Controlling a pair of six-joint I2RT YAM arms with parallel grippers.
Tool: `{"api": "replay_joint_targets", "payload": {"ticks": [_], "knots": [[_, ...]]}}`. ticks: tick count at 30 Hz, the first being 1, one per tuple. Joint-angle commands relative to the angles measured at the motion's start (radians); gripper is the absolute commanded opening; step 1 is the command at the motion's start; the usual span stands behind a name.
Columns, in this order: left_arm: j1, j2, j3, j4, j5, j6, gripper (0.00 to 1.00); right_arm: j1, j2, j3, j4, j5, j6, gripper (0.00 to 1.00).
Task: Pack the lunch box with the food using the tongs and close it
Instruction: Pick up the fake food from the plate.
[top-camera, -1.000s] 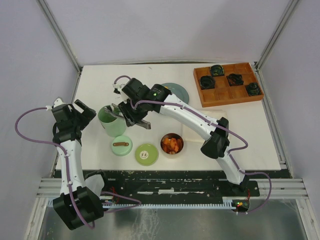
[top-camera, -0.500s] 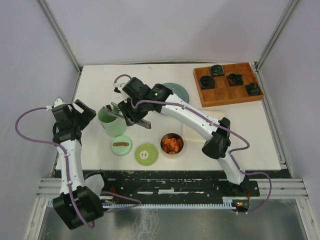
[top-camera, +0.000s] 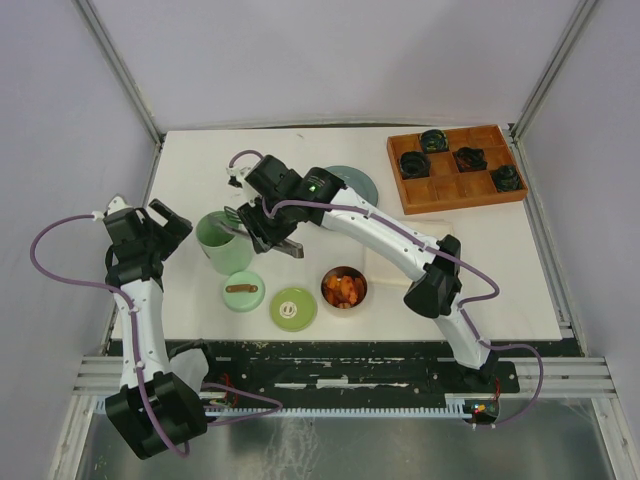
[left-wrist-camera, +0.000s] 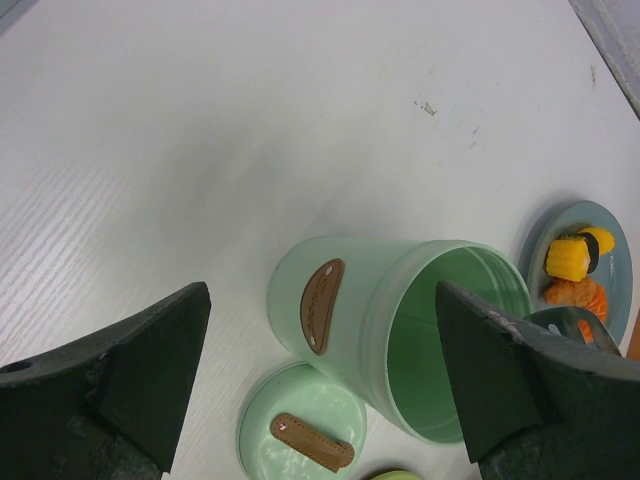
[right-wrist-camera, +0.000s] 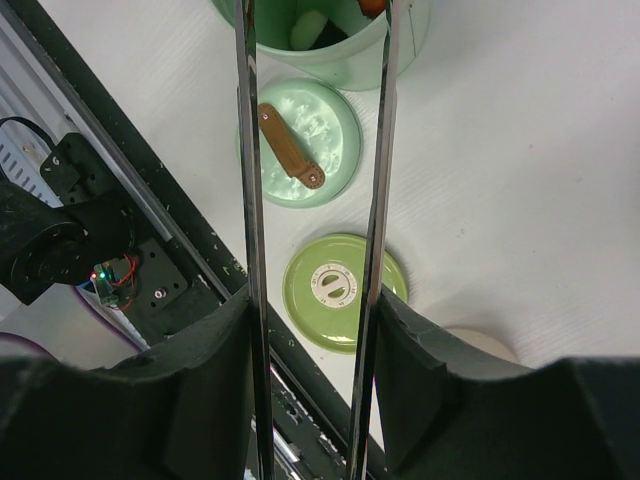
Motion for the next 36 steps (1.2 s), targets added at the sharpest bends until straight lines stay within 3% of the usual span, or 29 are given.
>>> {"api": "replay_joint_targets", "payload": {"ticks": [1, 7, 12, 17, 21, 36], "knots": [[0.004, -0.004, 0.005, 0.030, -0.014, -0.021, 0.99, 0.005, -0.071, 0.051, 0.022, 0.022, -0.008, 0.52], [0.004, -0.003, 0.005, 0.030, -0.013, -0.021, 0.99, -0.011, -0.270, -0.105, 0.122, 0.181, -0.033, 0.50], [0.003, -0.001, 0.005, 0.030, -0.012, -0.022, 0.99, -0.139, -0.384, -0.310, 0.170, 0.235, 0.026, 0.50], [0.004, -0.004, 0.005, 0.029, -0.010, -0.021, 0.99, -0.314, -0.376, -0.418, 0.052, 0.239, 0.058, 0.51], [0.003, -0.006, 0.005, 0.029, -0.009, -0.022, 0.99, -0.386, -0.350, -0.473, -0.004, 0.244, 0.036, 0.51], [0.004, -0.003, 0.005, 0.027, -0.016, -0.022, 0.99, -0.445, -0.203, -0.509, -0.047, 0.257, 0.021, 0.53]]}}
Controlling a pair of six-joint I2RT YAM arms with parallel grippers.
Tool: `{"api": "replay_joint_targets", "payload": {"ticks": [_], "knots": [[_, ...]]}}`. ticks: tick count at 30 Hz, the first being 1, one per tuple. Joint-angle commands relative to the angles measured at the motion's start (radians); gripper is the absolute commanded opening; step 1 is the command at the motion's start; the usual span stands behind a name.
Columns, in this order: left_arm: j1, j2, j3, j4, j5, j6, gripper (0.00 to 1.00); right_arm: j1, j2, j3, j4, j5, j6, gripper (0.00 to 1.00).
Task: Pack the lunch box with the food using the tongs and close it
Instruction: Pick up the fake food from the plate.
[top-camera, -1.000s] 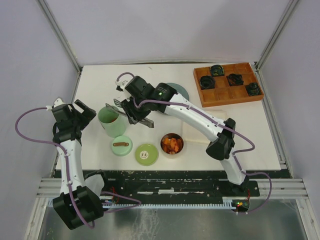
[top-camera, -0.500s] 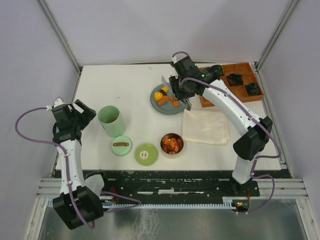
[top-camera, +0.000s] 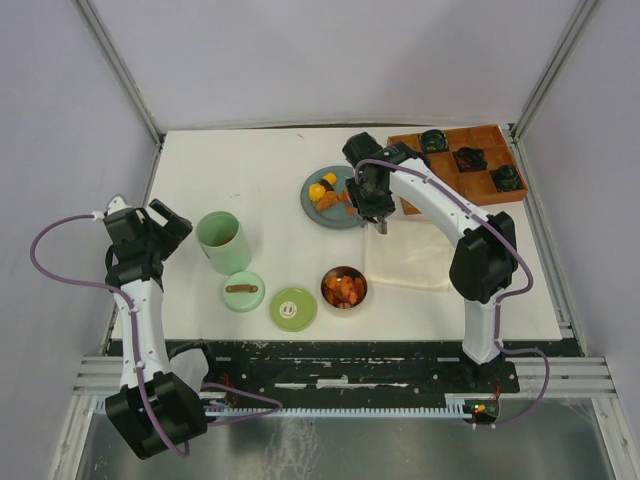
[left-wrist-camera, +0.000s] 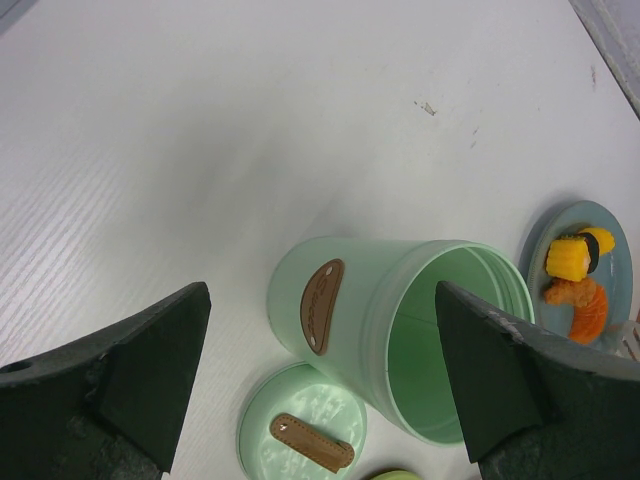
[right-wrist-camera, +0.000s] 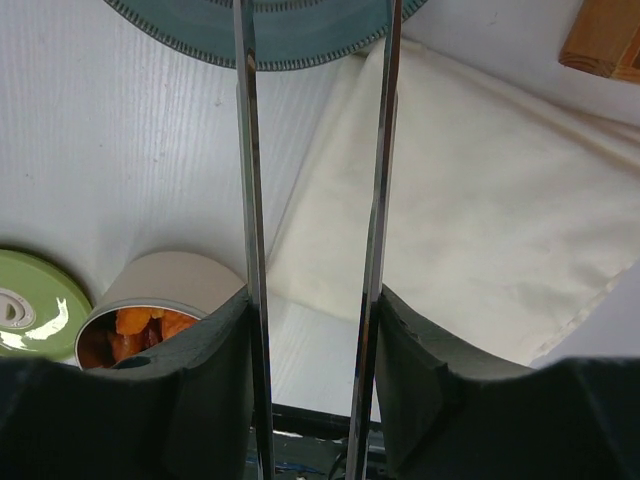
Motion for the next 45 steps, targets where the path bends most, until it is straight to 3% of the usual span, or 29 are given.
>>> {"api": "replay_joint_targets", "payload": {"ticks": [1, 18, 33, 45], "knots": [[0.004, -0.004, 0.005, 0.027, -0.016, -0.022, 0.99, -0.005, 0.030, 0.014, 0.003, 0.012, -0.005, 0.53], [0.004, 0.001, 0.005, 0.030, -0.009, -0.022, 0.99, -0.026, 0.105, -0.008, 0.085, -0.035, 0.021, 0.51], [0.004, 0.003, 0.005, 0.031, -0.005, -0.022, 0.99, -0.029, 0.033, -0.052, 0.128, 0.005, 0.037, 0.33], [0.003, 0.007, 0.005, 0.031, -0.003, -0.022, 0.99, -0.033, -0.001, -0.063, 0.142, 0.025, 0.054, 0.29]]}}
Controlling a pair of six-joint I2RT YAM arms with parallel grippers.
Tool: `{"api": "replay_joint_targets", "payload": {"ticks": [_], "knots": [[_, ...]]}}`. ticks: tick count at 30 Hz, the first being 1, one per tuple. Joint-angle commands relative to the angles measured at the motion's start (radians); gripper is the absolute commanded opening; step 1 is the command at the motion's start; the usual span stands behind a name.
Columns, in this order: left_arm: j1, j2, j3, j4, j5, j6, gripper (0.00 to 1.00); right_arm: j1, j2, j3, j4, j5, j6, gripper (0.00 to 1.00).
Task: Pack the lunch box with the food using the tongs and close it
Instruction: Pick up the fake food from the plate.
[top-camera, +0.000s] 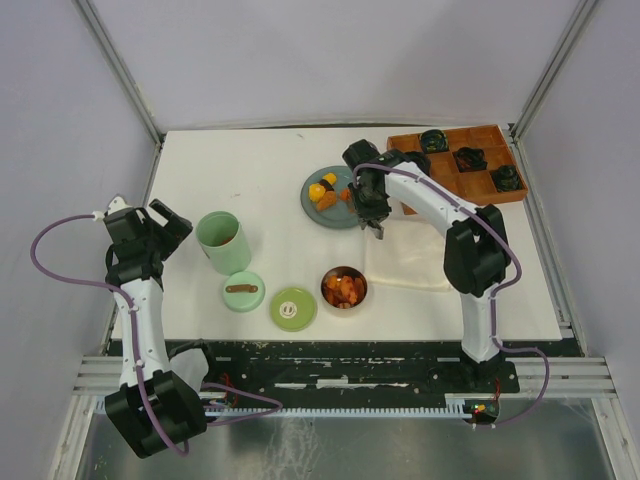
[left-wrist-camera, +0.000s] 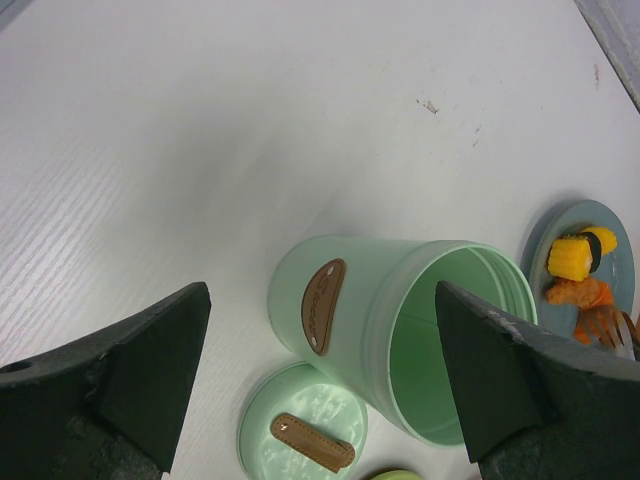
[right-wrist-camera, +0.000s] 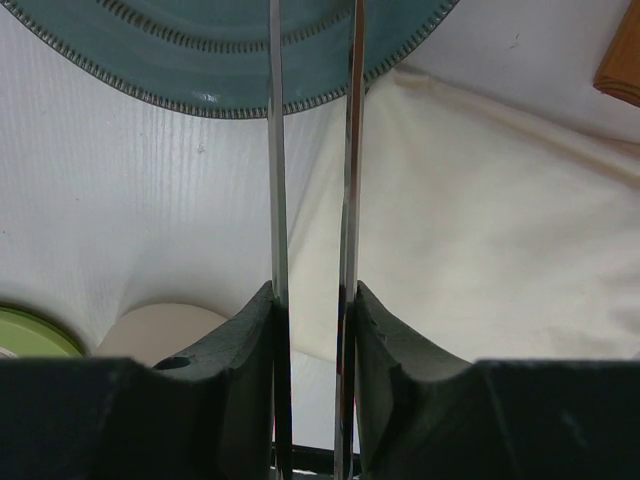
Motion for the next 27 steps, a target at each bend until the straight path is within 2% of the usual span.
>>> {"api": "replay_joint_targets", "payload": {"ticks": [1, 11, 27], "knots": [[0.003, 0.001, 0.005, 0.030, -0.004, -0.022, 0.99, -0.008, -0.091, -0.007, 0.039, 0.043, 0.026, 0.28], [0.004, 0.002, 0.005, 0.032, 0.001, -0.022, 0.99, -0.014, -0.168, -0.034, 0.069, 0.069, 0.046, 0.28], [0.003, 0.002, 0.004, 0.032, 0.001, -0.022, 0.99, -0.014, -0.219, -0.041, 0.088, 0.013, 0.064, 0.26]]}}
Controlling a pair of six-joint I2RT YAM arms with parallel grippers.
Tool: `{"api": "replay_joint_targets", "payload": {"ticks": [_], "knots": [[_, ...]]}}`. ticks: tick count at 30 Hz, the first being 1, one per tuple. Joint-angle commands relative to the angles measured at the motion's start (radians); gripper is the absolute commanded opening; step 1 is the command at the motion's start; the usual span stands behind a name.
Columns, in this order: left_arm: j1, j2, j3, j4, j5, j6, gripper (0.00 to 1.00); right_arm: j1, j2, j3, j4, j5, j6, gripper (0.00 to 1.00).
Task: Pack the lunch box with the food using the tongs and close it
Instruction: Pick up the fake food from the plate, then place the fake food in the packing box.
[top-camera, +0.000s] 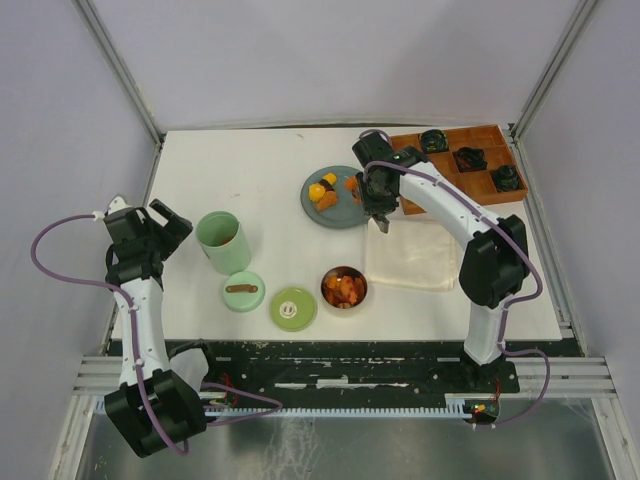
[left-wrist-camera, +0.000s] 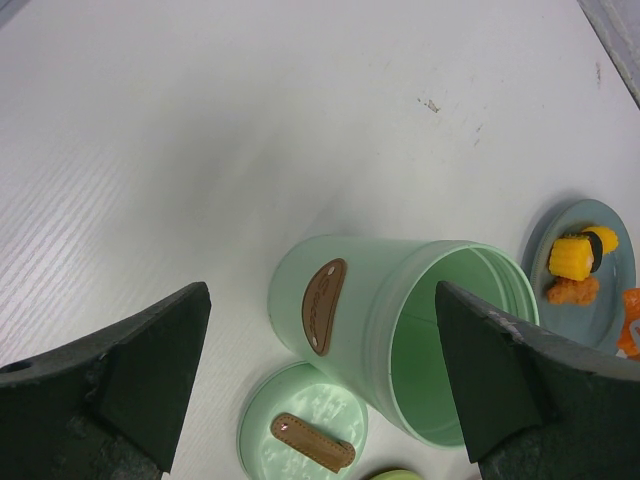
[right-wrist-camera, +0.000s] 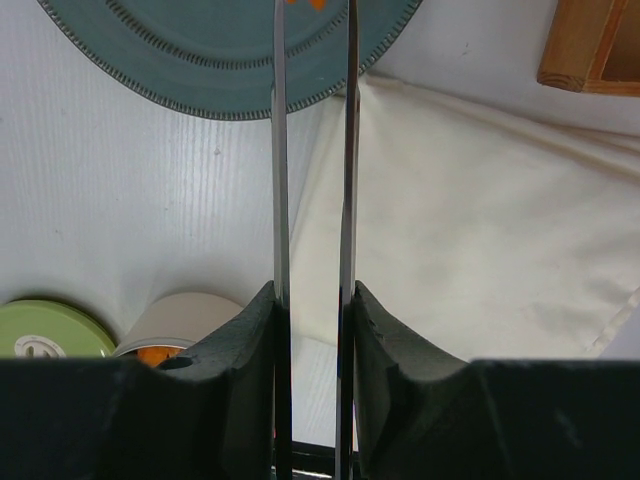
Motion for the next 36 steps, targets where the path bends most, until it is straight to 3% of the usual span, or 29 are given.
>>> {"api": "replay_joint_targets", "payload": {"ticks": [1, 23, 29, 36], "knots": [[0.003, -0.001, 0.004, 0.032, 0.001, -0.022, 0.99, -0.002, -0.089, 0.013, 0.052, -0.023, 0.025, 0.26], [0.004, 0.005, 0.004, 0.034, 0.009, -0.022, 0.99, 0.039, -0.191, 0.015, 0.226, -0.341, 0.147, 0.27], [0.004, 0.006, 0.004, 0.035, 0.009, -0.022, 0.99, 0.116, -0.156, 0.095, 0.224, -0.375, 0.133, 0.28], [0.003, 0.005, 0.004, 0.033, 0.009, -0.021, 0.99, 0.279, -0.023, 0.307, 0.144, -0.362, 0.079, 0.28]]}}
